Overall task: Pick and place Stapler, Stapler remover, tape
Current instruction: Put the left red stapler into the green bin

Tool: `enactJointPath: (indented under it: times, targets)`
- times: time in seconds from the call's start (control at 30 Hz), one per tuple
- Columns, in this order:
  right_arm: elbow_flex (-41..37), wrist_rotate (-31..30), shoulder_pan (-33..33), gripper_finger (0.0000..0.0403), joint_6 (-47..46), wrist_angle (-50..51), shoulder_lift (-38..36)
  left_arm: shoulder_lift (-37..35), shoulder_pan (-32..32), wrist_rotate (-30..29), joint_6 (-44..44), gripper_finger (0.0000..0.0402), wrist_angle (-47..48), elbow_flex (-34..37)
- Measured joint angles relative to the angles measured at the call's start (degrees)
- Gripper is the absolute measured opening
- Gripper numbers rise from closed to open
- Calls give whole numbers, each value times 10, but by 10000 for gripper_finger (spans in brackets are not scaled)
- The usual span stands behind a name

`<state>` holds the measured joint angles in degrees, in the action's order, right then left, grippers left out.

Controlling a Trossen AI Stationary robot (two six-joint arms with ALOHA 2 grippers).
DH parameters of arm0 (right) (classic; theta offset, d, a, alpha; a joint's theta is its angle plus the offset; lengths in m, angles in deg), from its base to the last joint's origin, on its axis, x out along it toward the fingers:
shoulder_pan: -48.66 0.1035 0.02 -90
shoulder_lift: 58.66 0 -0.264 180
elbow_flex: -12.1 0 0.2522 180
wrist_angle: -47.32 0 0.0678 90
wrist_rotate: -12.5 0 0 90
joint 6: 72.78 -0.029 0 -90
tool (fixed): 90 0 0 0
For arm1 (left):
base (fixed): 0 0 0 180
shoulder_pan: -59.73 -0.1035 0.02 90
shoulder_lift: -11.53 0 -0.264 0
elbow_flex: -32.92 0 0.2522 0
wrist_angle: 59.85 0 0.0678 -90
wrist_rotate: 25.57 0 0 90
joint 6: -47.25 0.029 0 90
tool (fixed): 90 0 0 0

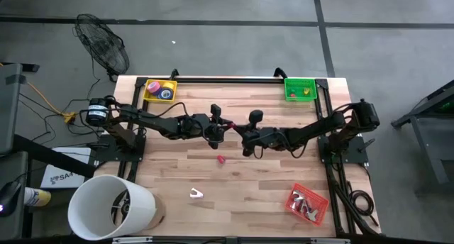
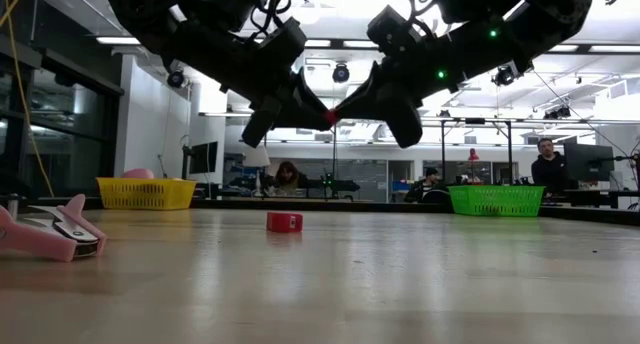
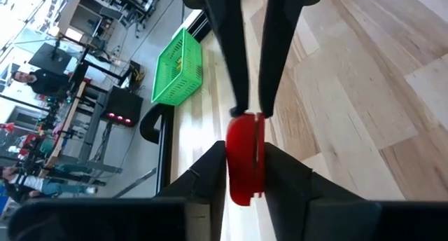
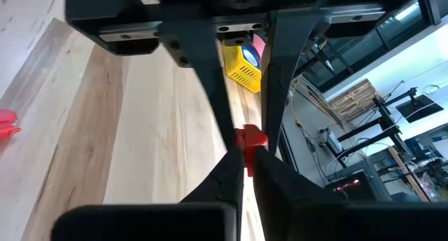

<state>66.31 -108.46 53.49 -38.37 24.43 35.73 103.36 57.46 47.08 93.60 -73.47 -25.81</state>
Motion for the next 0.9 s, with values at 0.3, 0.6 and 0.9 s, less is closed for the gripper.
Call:
enactJointPath:
  times: [0.3,0.6,0.9]
  targets:
    - [-1,18,1,31,0,-5,0,0,0,1,13,50,6,0]
    - [-1,27,1,113,2,-5,0,0,0,5,12,50,1,0]
    - [0,57,1,152,4,1,0,0,0,49,14,50,-10,0]
